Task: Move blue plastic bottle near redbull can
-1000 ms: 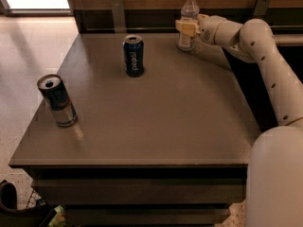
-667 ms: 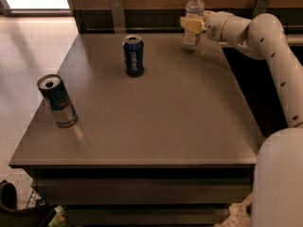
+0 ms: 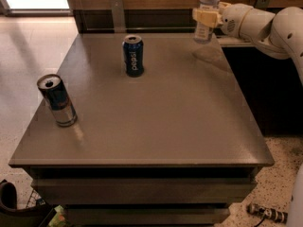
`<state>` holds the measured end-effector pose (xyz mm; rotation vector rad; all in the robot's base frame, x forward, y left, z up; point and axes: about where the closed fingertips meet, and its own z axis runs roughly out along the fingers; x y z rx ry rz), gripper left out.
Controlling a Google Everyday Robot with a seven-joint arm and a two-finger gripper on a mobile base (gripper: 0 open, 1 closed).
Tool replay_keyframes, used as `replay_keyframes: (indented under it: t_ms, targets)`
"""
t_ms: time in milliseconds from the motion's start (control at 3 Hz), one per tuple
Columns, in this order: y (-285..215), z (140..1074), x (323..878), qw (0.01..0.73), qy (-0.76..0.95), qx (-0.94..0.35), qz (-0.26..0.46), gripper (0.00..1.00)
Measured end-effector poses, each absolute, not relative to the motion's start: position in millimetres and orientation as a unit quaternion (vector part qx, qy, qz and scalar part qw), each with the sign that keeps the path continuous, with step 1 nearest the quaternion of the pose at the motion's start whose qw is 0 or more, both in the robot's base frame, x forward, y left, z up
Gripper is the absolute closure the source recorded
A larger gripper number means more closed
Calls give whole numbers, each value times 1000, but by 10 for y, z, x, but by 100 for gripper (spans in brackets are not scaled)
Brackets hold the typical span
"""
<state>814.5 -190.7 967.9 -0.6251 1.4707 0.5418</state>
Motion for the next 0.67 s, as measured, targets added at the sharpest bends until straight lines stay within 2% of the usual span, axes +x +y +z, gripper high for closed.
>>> replay_keyframes:
  t_ms: [333, 667]
  targets:
    - [-2009, 9928, 7615, 681, 640, -266, 239, 100]
    - [-1850, 9934, 7150, 680, 637, -262, 250, 100]
